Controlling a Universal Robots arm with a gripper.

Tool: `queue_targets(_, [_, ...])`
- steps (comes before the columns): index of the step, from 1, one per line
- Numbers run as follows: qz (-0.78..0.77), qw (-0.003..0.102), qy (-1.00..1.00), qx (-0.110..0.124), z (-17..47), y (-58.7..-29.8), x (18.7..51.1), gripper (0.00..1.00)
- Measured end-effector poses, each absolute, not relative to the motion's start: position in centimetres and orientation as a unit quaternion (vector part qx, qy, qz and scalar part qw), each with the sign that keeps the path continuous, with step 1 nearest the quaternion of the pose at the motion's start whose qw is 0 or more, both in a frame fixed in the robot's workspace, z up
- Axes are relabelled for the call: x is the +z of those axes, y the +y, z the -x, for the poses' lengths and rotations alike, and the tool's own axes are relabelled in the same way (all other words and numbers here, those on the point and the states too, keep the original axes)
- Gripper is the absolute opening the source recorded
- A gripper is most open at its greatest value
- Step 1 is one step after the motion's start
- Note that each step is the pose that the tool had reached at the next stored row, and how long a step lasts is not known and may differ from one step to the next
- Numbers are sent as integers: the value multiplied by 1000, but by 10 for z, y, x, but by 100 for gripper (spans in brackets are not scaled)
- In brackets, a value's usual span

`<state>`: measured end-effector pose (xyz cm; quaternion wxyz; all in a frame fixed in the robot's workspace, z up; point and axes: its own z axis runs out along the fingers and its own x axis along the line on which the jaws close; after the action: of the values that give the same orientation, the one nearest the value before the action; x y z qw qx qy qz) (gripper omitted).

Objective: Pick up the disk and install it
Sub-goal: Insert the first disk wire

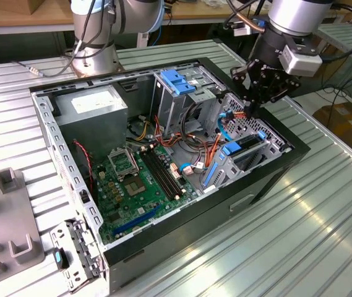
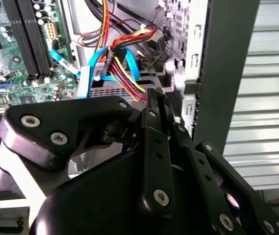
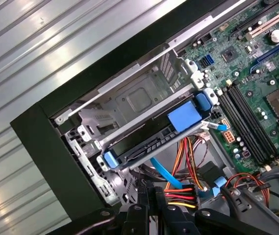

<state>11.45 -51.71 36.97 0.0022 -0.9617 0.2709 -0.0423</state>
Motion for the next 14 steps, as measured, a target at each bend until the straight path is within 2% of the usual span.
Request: queue_targets(14, [940,-3,339,-43,-130,-516,365,17])
